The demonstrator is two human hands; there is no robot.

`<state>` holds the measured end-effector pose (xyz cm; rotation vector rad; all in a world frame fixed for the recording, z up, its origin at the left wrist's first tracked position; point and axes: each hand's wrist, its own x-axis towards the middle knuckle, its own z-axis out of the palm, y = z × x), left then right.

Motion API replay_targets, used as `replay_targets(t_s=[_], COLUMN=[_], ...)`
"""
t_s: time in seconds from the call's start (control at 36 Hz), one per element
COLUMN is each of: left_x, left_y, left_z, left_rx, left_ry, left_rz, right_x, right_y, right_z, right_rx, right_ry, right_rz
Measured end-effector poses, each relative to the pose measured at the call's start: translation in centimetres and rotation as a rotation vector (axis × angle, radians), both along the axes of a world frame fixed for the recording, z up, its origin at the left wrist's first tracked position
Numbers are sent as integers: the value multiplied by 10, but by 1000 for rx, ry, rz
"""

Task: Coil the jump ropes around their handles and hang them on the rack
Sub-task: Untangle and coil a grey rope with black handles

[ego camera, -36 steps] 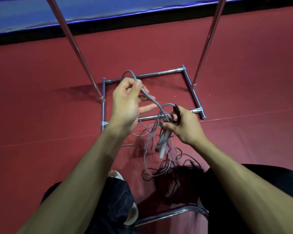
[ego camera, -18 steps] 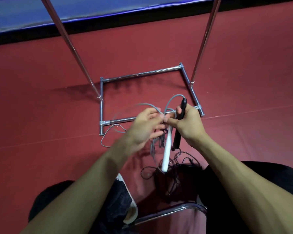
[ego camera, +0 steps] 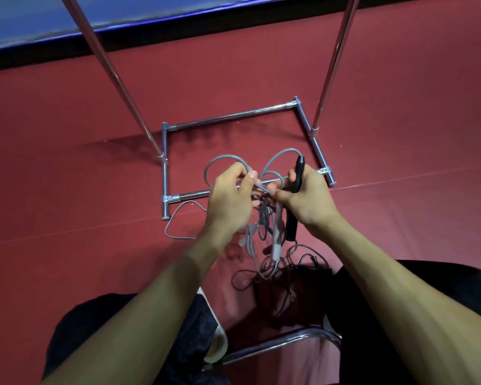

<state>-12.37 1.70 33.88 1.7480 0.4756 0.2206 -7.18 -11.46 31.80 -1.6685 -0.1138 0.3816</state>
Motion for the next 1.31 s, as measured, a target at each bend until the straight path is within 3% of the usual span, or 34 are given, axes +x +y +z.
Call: replay_targets(t_s=[0.11,0.31,0.5,0.58,0.67,0.78,0.89,0.97,1.03,1.08,1.14,1.22,1.31], left_x=[-2,-2,-3,2,-2,-8,-4,-7,-9,-8,-7,-9,-12], left_y=[2,6,-1,18,24,19,25,29,32,36,40,41,33], left_z=[8,12,3,5,3,5,6,3,-1,0,4,12,17], left_rx=[-91,-140,-225,46,402,698,878,729,444,228,249,277,28], left_ry=[18,-35,161,160,289,383,491,607,530,401,287,196,193], left_rz=[-14,54,-52,-108,-346,-458,-499,-580,-569,-427,-317,-324,-329], right_x=[3,4,9,6,4,6,5,9,12,11,7,-4,-11], right_y=[-2,-4,-11,-9,-6,-8,-11,-16,-18,-21,-21,-10,2], right_z=[-2,-4,2,-1,-2,-3,-11,-18,-23,-20,-15,-2,10], right_rx=[-134,-141,135,79,92,132,31,-63,-228,-481,-556,-263,211], right_ry=[-40,-73,117,76,65,68,58,82,49,5,-60,-85,17], right_rz=[-14,-67,-277,-245,-228,-228,-226,-257,-215,-122,-109,-102,-10])
